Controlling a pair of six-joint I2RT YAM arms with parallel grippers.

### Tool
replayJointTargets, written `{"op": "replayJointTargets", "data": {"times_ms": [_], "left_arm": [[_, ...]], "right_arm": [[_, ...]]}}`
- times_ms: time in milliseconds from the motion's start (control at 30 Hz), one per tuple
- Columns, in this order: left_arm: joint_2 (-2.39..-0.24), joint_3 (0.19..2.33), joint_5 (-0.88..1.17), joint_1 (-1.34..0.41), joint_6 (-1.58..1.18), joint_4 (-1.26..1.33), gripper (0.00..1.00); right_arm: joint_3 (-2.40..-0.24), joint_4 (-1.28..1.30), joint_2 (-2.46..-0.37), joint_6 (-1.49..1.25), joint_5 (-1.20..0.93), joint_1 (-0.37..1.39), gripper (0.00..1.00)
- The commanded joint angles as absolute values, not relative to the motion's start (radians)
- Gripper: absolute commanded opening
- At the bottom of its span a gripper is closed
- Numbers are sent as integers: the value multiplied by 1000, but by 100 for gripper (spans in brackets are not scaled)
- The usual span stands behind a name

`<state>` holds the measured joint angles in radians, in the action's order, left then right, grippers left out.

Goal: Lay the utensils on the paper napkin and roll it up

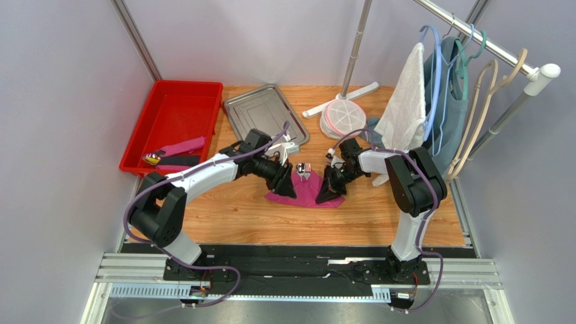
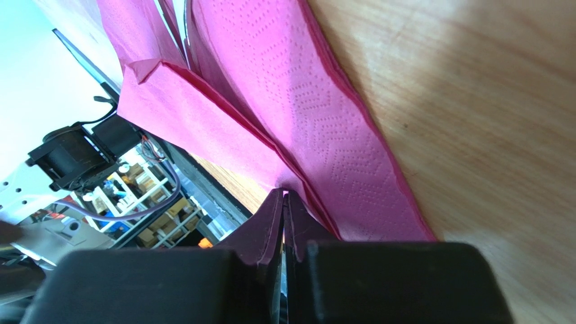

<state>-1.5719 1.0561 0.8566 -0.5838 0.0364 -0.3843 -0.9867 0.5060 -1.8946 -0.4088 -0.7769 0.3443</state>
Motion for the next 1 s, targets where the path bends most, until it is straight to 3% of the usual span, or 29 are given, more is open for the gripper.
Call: {"op": "replayJointTargets", "data": {"times_ms": [0,200,567,967], "left_arm": [[-1589,954,1020,-592,-294,-195,40],[-1718,983,977,-589,-363,-193,40],[-1850,916,899,-479,-474,-98,30],[-1887,907,807,-405,-377,-229,28]], "right_arm": [[-1029,512,-1904,-371,-726,347,4],[-1039,523,-1911,-362,-715,347,4],[-1049,528,-1928,-351,-706,345,4],[-1052,534,-1925,-348,-689,347,4]]}}
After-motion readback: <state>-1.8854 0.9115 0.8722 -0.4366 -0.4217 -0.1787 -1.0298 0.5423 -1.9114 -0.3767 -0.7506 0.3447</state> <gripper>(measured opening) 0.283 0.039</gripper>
